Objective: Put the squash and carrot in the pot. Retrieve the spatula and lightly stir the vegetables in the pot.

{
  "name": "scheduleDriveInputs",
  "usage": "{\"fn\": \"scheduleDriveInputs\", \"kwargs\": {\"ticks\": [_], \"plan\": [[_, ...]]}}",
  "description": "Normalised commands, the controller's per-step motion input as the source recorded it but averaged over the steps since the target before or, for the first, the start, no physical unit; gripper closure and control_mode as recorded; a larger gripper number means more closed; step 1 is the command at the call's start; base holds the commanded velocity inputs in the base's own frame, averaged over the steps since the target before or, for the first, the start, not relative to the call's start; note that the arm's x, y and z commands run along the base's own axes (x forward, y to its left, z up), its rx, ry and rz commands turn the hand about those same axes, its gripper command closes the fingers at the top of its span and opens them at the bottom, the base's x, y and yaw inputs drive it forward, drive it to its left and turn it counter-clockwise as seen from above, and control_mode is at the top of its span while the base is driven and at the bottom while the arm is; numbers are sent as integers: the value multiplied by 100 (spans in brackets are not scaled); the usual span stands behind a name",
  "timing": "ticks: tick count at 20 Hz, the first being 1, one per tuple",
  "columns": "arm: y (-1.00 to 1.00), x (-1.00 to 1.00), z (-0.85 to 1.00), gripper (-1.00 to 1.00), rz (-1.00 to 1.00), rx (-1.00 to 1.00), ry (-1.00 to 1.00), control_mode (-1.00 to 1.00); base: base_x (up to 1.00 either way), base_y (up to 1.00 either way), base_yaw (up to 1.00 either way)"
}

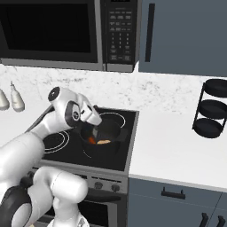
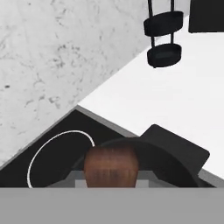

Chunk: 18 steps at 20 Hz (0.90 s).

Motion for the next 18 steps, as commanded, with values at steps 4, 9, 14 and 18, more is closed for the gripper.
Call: {"fn": "scheduleDriveInputs", "kwargs": {"ticks": [4,9,14,18], "plan": [[0,0,-10,100,-8,2,15,-100,0,0,0],[0,9,-52,100,-11,-13,2,-100,0,0,0],[0,13,-63,100,-8,-11,0,-100,0,0,0],[0,38,-48,100,-5,-1,0,-100,0,0,0]]}}
